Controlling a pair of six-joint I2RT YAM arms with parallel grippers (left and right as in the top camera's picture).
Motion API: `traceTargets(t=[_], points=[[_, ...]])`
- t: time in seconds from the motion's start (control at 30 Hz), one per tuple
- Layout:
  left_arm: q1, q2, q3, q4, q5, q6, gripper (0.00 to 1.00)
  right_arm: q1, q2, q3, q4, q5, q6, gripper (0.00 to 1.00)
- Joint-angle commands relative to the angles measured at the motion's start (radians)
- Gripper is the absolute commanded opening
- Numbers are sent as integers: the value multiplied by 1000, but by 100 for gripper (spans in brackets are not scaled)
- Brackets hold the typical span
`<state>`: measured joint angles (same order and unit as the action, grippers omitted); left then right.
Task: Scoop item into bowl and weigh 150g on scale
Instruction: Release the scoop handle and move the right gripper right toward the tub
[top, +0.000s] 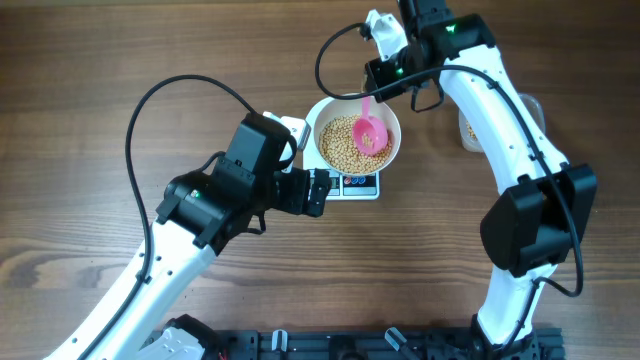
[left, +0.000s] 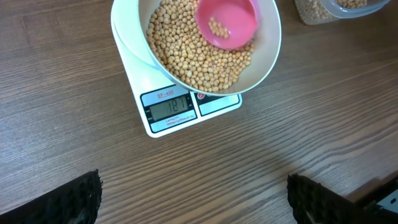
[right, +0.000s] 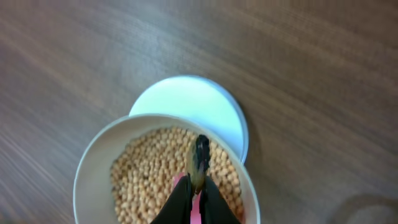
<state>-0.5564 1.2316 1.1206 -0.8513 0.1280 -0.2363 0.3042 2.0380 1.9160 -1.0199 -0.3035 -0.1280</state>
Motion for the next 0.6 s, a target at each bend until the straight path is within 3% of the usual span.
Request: traceTargets(t=[0.0, 0.57], points=[[-5, -1, -2, 3, -9, 20, 100, -1, -13, -4, 45, 19, 26, 4], [-5, -1, -2, 3, -9, 20, 100, 0, -13, -5, 222, -10, 132, 4]])
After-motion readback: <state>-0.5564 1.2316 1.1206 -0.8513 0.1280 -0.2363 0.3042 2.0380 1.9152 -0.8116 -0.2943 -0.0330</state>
